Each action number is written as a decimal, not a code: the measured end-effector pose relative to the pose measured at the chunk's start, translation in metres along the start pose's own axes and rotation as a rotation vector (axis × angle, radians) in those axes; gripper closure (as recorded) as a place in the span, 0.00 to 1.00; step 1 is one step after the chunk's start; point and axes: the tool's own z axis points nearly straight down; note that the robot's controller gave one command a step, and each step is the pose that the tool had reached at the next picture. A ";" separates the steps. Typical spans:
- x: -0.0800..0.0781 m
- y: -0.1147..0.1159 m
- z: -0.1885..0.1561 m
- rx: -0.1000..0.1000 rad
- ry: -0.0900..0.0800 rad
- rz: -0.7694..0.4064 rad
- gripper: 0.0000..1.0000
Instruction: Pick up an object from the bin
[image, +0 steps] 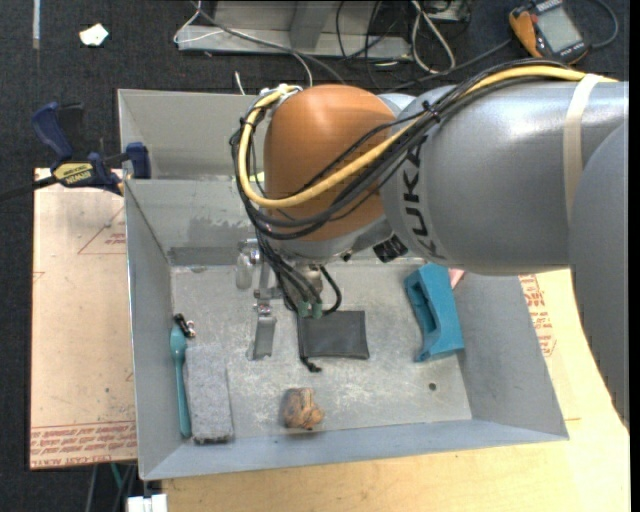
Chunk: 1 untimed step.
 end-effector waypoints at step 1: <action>-0.002 -0.002 -0.005 -0.002 -0.007 0.005 0.00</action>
Offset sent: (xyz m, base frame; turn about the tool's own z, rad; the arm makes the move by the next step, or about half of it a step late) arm 0.0268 0.0052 -0.1620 -0.7856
